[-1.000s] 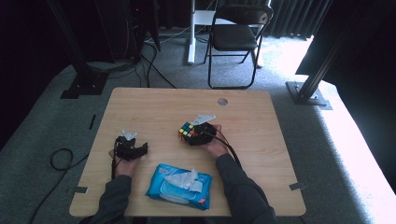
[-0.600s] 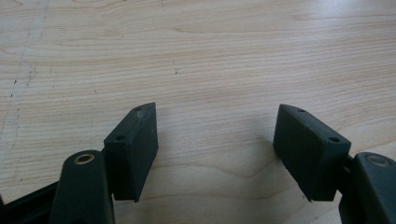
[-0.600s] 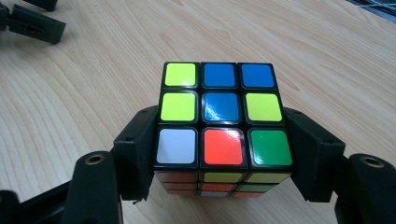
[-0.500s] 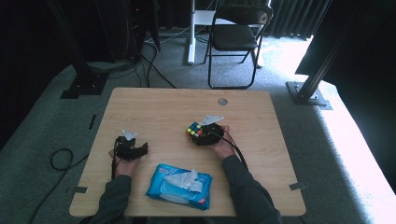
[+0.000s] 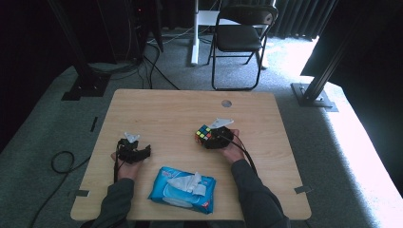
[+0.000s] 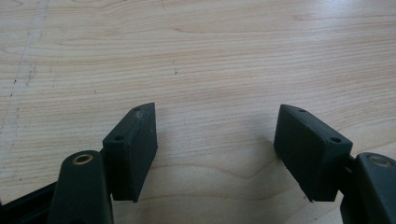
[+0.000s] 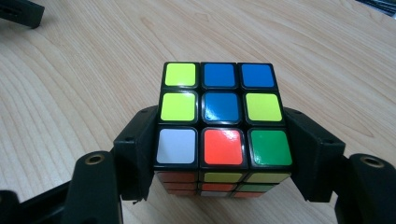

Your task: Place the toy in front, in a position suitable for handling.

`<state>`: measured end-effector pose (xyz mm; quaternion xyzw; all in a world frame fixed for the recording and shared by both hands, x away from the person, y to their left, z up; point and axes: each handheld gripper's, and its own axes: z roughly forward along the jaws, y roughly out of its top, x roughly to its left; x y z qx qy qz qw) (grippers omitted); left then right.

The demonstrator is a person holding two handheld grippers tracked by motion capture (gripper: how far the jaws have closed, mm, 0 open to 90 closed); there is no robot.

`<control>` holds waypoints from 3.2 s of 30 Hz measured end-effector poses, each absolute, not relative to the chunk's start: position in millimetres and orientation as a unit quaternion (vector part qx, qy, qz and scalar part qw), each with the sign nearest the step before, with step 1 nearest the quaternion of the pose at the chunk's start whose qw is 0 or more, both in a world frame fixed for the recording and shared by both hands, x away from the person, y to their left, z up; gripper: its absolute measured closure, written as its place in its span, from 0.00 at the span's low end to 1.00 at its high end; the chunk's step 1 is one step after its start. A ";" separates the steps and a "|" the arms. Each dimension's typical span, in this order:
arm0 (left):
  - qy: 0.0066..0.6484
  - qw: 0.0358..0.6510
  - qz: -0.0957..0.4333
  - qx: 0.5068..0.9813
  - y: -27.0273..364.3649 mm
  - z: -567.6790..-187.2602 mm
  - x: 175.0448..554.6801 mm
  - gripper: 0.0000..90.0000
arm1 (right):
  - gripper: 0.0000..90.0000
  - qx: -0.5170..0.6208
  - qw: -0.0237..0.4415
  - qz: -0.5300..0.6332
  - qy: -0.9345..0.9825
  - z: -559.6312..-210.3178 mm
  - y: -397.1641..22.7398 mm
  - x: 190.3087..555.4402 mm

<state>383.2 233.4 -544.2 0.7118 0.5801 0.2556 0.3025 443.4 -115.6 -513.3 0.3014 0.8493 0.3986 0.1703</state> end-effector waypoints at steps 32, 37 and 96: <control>0.580 0.302 0.256 0.712 233.2 -544.2 383.3 0.34 | 0.30 0.307 0.158 0.403 0.847 -519.7 -115.8 446.2; 0.580 0.302 0.255 0.712 233.2 -544.2 383.3 0.34 | 0.28 0.307 0.161 0.406 0.846 -518.7 -116.8 444.0; 0.522 0.363 0.214 0.742 222.6 -512.6 363.3 0.45 | 0.32 0.341 0.166 0.378 0.845 -547.8 -173.6 409.1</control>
